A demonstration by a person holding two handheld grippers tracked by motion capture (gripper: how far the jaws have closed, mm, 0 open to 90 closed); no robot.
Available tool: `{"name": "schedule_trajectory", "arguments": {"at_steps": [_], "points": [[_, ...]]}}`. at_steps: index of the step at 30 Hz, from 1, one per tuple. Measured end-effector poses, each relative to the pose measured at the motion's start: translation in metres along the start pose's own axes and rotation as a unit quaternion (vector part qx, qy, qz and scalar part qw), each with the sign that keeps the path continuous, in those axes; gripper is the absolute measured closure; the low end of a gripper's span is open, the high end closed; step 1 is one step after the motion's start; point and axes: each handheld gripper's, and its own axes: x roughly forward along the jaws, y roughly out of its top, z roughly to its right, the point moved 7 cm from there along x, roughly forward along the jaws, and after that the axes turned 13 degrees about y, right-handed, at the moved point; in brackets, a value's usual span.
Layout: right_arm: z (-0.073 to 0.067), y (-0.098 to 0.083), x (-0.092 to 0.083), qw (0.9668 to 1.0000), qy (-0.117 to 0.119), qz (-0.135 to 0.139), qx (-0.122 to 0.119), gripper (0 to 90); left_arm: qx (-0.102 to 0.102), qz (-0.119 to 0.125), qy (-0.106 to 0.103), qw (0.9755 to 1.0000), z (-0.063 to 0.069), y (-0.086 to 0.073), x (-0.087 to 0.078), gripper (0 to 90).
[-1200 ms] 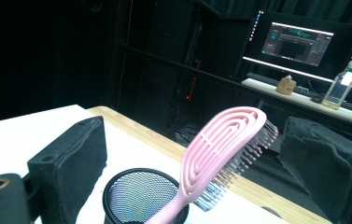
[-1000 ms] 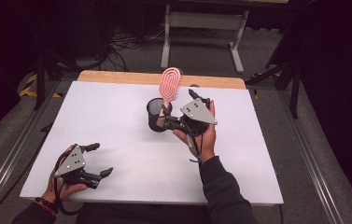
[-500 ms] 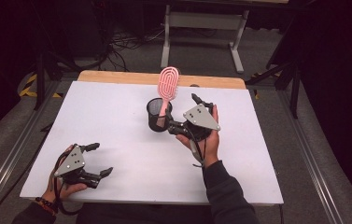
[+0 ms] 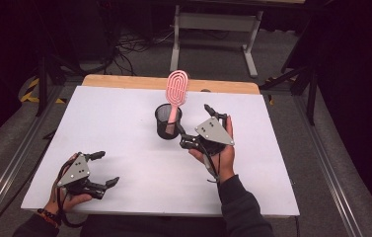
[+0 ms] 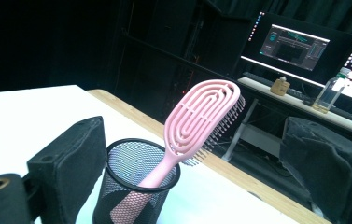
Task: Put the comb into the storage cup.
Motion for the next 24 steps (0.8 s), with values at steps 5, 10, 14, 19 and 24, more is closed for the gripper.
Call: {"name": "schedule_trajectory", "arguments": {"at_steps": [5,10,14,19,24], "points": [[-0.003,-0.004,-0.004,1.0000,0.004,-0.002,0.000,8.0,-0.002,0.001,0.002,1.0000,-0.001,0.000,0.000,5.7],[-0.004,-0.005,-0.009,1.0000,0.007,0.005,0.000,8.0,0.000,0.001,0.006,1.0000,-0.001,0.000,0.000,5.5],[-0.006,-0.006,-0.012,0.9999,0.013,0.002,-0.001,8.1,0.000,0.003,0.008,1.0000,-0.002,0.001,-0.001,5.5],[-0.009,-0.007,-0.015,0.9998,0.017,-0.002,-0.009,8.2,0.000,0.003,0.007,1.0000,-0.003,0.000,-0.001,5.5],[-0.012,-0.008,-0.019,0.9997,0.020,-0.003,-0.015,8.5,0.003,0.004,0.008,1.0000,-0.002,0.001,-0.002,5.5]]}}
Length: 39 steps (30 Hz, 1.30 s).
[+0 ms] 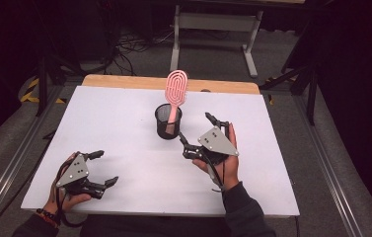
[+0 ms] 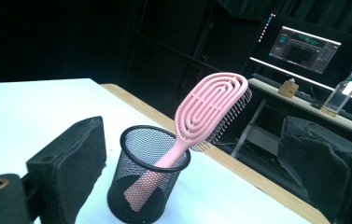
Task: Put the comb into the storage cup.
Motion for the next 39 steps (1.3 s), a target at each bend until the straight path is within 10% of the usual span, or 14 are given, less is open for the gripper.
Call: {"name": "schedule_trajectory", "arguments": {"at_steps": [39], "points": [[0.001,-0.016,-0.038,0.9996,-0.012,-0.017,-0.020,8.9,0.002,0.003,-0.001,1.0000,0.001,0.002,-0.001,5.3]]}}
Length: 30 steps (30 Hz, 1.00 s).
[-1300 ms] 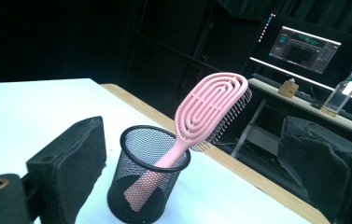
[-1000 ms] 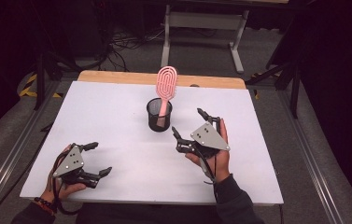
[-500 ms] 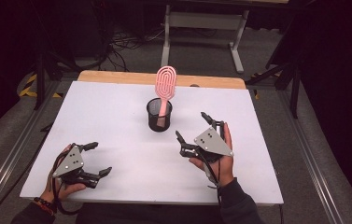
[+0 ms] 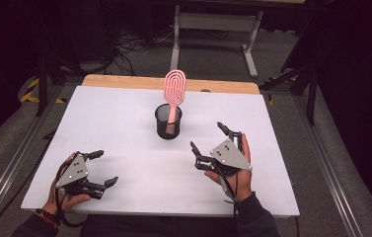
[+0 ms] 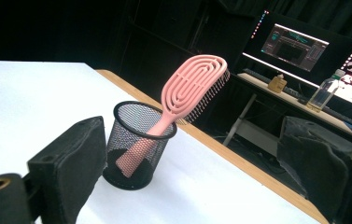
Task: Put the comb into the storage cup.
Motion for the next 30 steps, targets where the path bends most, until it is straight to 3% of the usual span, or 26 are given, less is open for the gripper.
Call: {"name": "schedule_trajectory", "arguments": {"at_steps": [30], "points": [[-0.004,-0.042,-0.036,0.9993,0.001,-0.036,-0.004,8.1,0.005,-0.007,-0.004,1.0000,0.002,-0.001,0.002,5.2]]}}
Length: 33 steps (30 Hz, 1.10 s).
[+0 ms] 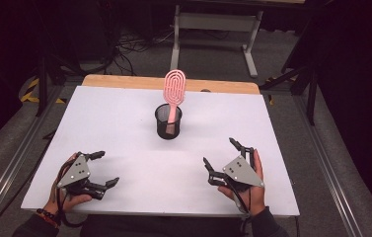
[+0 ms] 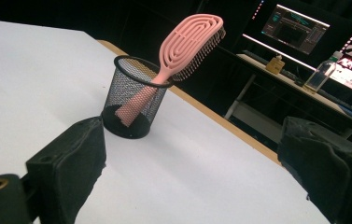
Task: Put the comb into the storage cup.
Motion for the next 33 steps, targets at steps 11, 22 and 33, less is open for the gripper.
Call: {"name": "schedule_trajectory", "arguments": {"at_steps": [11,22,33], "points": [[-0.004,-0.023,-0.007,0.9996,0.018,-0.020,-0.001,5.9,0.000,0.000,-0.001,1.0000,0.000,0.000,0.000,5.2],[-0.005,-0.048,-0.011,0.9987,0.035,-0.038,-0.002,4.9,-0.003,0.000,-0.003,1.0000,0.001,0.000,0.001,5.1],[0.001,-0.076,-0.019,0.9969,0.049,-0.043,0.045,3.5,-0.009,0.001,-0.001,1.0000,-0.001,-0.001,0.000,4.9]]}}
